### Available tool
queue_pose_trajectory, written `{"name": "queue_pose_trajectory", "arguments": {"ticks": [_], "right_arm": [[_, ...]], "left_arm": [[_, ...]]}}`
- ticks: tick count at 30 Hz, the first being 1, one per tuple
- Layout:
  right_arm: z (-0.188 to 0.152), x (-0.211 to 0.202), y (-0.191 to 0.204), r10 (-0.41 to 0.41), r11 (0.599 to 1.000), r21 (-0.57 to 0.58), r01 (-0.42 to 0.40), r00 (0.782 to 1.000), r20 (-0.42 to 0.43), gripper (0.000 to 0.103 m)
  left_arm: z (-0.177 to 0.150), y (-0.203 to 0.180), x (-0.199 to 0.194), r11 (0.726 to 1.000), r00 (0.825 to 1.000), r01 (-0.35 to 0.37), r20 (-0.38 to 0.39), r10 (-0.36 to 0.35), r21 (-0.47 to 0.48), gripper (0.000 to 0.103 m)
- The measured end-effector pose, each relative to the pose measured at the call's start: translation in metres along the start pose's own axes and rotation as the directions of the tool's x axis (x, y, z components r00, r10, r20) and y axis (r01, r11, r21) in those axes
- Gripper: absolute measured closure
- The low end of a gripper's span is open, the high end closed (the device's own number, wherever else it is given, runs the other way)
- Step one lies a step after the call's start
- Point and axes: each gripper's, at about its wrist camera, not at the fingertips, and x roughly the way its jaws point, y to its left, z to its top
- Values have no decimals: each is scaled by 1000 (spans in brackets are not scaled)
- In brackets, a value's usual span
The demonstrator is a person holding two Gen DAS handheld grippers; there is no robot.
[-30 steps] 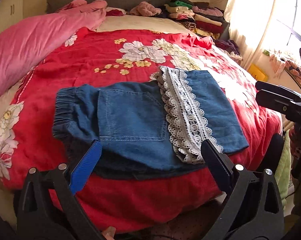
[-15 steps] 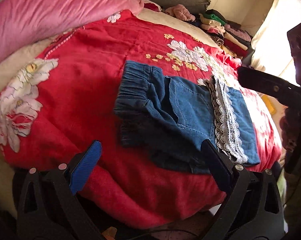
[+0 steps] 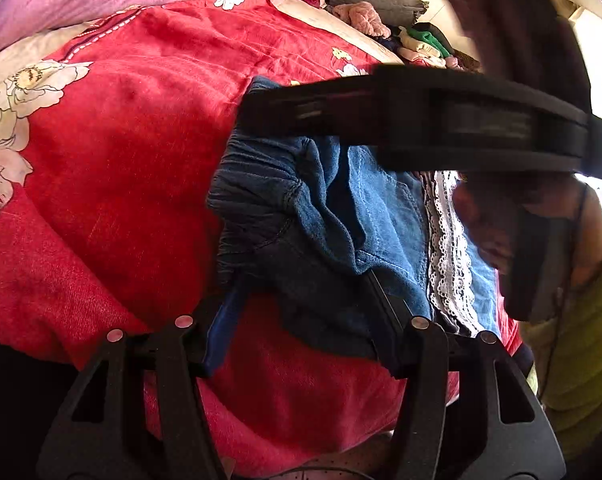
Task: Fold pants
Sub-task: 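Grasp the elastic cuff with the right tool and fold it over, then open the right tool and withdraw it from the folded pants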
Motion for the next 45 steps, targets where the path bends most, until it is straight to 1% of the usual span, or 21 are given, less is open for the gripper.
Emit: {"name": "queue_pose_trajectory", "arguments": {"ticks": [2, 3, 5, 7, 9, 11, 15, 20, 21, 23, 24, 27, 29, 32, 33, 36, 38, 39, 40, 42, 45], "right_arm": [[-1, 17, 0, 17, 1000, 2, -17, 999, -35, 28], [-3, 23, -1, 39, 999, 5, -39, 998, -43, 45], [-8, 21, -5, 73, 997, 19, -73, 997, -12, 52], [-15, 6, -15, 114, 992, 46, -115, 993, 35, 71], [-27, -20, -31, 183, 976, 98, -195, 976, 116, 73], [-40, -46, -47, 215, 958, 147, -245, 957, 193, 73], [-70, -94, -74, 246, 927, 201, -317, 918, 312, 73], [-102, -136, -98, 229, 908, 237, -344, 884, 407, 71], [-110, -143, -103, 224, 904, 246, -349, 878, 423, 67], [-130, -161, -117, 193, 889, 288, -355, 862, 469, 38], [-143, -169, -124, 156, 883, 320, -345, 856, 493, 16], [-186, -181, -140, 41, 852, 438, -286, 871, 490, 12], [-215, -179, -149, -3, 812, 520, -264, 890, 456, 12], [-244, -169, -153, -17, 759, 597, -261, 908, 419, 11], [-248, -165, -153, -14, 749, 608, -263, 911, 412, 9], [-249, -158, -154, -32, 751, 617, -235, 920, 390, 9], [-245, -152, -151, -92, 778, 613, -137, 941, 327, 20], [-241, -148, -148, -106, 801, 590, -97, 948, 300, 60], [-237, -147, -143, -73, 818, 562, -124, 946, 316, 67], [-235, -145, -137, -37, 826, 535, -176, 931, 364, 67], [-235, -140, -140, -154, 829, 558, -21, 952, 265, 67]], "left_arm": [[0, 0, 0, 1000, 1000, 1, -1, -1, -1, 52], [-1, 1, 0, 1000, 1000, 8, -1, -8, -6, 50], [0, 3, -1, 999, 999, 32, -5, -33, -21, 43], [1, 3, -4, 996, 996, 84, 6, -84, -41, 23], [0, -1, -7, 995, 996, 89, 18, -89, -32, 20], [1, -5, -9, 996, 996, 87, 24, -86, -21, 18], [7, -23, -4, 989, 989, 148, 13, -148, -1, 11], [24, -65, 12, 963, 964, 267, -15, -267, 40, 11], [25, -76, 13, 952, 954, 300, -12, -300, 54, 11], [23, -103, 13, 938, 946, 323, -13, -324, 125, 11], [19, -119, 13, 925, 941, 337, -24, -339, 177, 11], [1, -156, 22, 875, 927, 373, -96, -362, 310, 11], [-15, -172, 30, 858, 928, 373, -144, -344, 354, 11], [-32, -183, 46, 860, 924, 374, -215, -315, 348, 11], [-36, -184, 51, 865, 931, 352, -223, -288, 356, 11], [-42, -186, 50, 873, 937, 334, -225, -267, 355, 11], [-40, -183, 48, 877, 938, 333, -221, -269, 347, 11], [-42, -180, 48, 878, 940, 327, -216, -264, 349, 11], [-43, -179, 46, 881, 944, 316, -211, -255, 352, 11], [-44, -175, 46, 888, 949, 298, -206, -237, 352, 11], [-44, -171, 47, 891, 949, 298, -209, -237, 343, 11]]}}
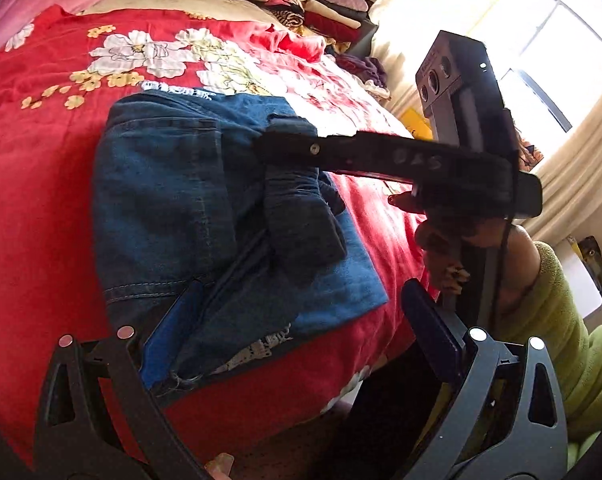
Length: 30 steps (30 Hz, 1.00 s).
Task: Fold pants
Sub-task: 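Open the right tool and withdraw it from the folded pants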
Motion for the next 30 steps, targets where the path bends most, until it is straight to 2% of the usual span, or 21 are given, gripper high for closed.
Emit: {"name": "queue_pose_trajectory", "arguments": {"ticks": [1, 2, 5, 7, 12, 21, 27, 30], "right_arm": [[-3, 3, -1, -59, 998, -26, 59, 998, -13, 59], [-5, 5, -2, -76, 996, -38, 76, 997, -13, 59], [-9, -4, -2, -67, 998, -22, 67, 998, 9, 49], [-10, -19, 1, -72, 997, -29, 73, 996, 52, 38], [-16, -54, 1, -75, 997, 4, 75, 989, 129, 22], [-36, -90, 6, -99, 995, 27, 95, 979, 178, 11], [-53, -97, 17, -111, 994, 10, 111, 980, 167, 11], [-66, -88, 24, -97, 995, 23, 95, 986, 134, 10]], "left_arm": [[0, -1, 0, 1000, 1000, 0, 0, 0, 4, 11], [1, -2, 0, 1000, 1000, -3, -2, 3, 8, 11], [3, -4, -2, 999, 1000, -22, -4, 22, 24, 11], [4, -4, -7, 999, 1000, -27, 4, 27, 22, 10], [6, -5, -23, 997, 997, -70, 40, 69, 35, 10], [15, 1, -45, 989, 985, -148, 98, 145, 21, 10], [20, 17, -53, 982, 976, -188, 109, 188, -16, 10], [25, 29, -54, 976, 970, -216, 107, 219, -39, 10]]}}
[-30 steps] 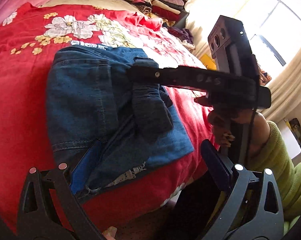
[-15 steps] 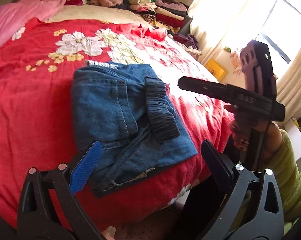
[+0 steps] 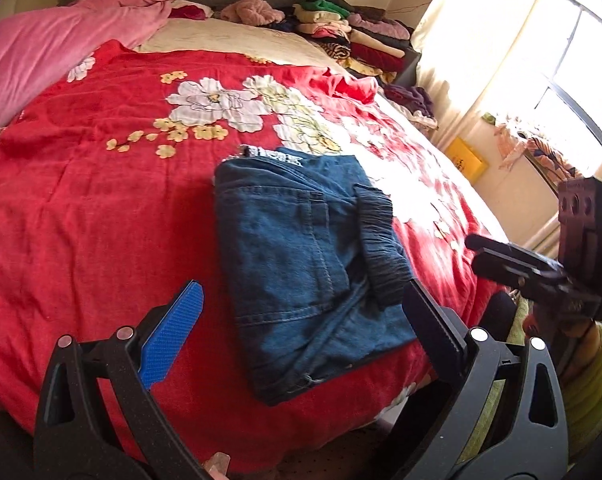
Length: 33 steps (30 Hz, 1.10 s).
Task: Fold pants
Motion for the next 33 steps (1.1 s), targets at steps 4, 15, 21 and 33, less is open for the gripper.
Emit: {"name": "queue_pose_trajectory", "arguments": {"ticks": [4, 15, 21, 33], "right_arm": [[-21, 23, 20, 90, 995, 42, -86, 992, -88, 11], [-10, 78, 37, 229, 940, 293, -173, 959, -167, 35], [-8, 92, 46, 163, 978, 162, -132, 967, -198, 89], [-28, 88, 35, 136, 980, 173, -97, 964, -230, 83]], "left_arm": [[16, 18, 10, 997, 998, -62, -1, 62, -36, 11], [40, 19, 65, 995, 992, -92, -83, 95, 35, 53], [36, 20, 80, 991, 987, -125, -97, 129, 45, 51], [32, 17, 72, 993, 990, -118, -77, 119, 29, 40]]}}
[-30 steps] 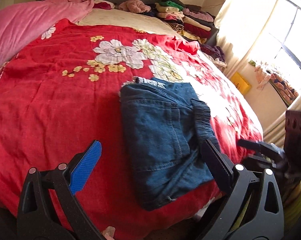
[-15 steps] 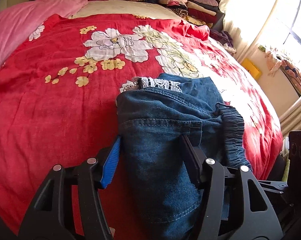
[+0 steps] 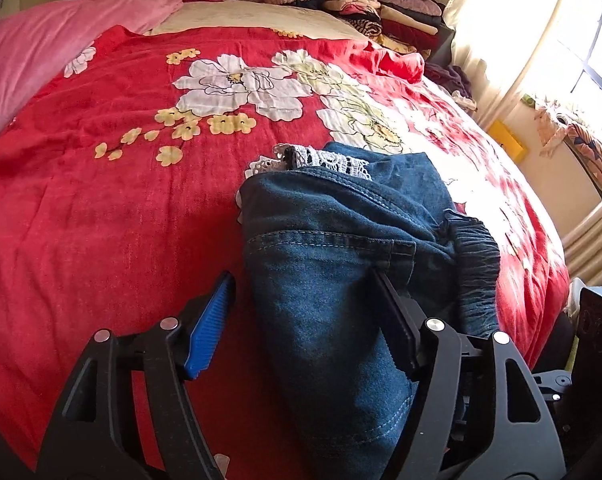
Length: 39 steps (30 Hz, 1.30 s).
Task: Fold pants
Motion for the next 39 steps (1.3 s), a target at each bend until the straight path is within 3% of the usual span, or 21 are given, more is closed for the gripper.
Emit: {"name": "queue_pose_trajectory", "arguments": {"ticks": [4, 10, 14, 23, 29, 30, 31, 32, 39], "right_arm": [[-2, -17, 5, -31, 999, -31, 33, 999, 41, 60], [-1, -50, 6, -126, 986, -87, 142, 979, 163, 47], [-1, -65, -2, -191, 972, -92, 216, 955, 226, 45], [5, -95, -14, -256, 954, -70, 291, 914, 315, 40], [7, -106, -20, -276, 950, -51, 310, 900, 337, 40], [6, -108, -20, -277, 949, -49, 311, 899, 339, 37], [7, -108, -20, -281, 948, -47, 315, 896, 343, 21], [6, -110, -19, -284, 947, -45, 319, 892, 353, 15], [8, -115, -19, -292, 943, -41, 330, 881, 372, 11]], "left_arm": [[-3, -5, -11, 1000, 1000, -4, 21, 3, 16, 38], [-3, -10, -25, 1000, 999, -5, 51, 3, 29, 31], [-3, -10, -33, 1000, 998, -3, 66, 1, 28, 28], [-4, -9, -48, 1000, 995, -12, 94, 10, 24, 21], [-6, -8, -56, 1000, 994, -20, 108, 18, 18, 14], [-7, -8, -57, 1000, 994, -22, 111, 19, 18, 13], [-7, -8, -58, 1000, 993, -21, 113, 19, 17, 11], [-8, -8, -60, 1000, 993, -19, 118, 17, 13, 10], [-9, -9, -68, 1000, 991, -22, 134, 21, 12, 10]]}}
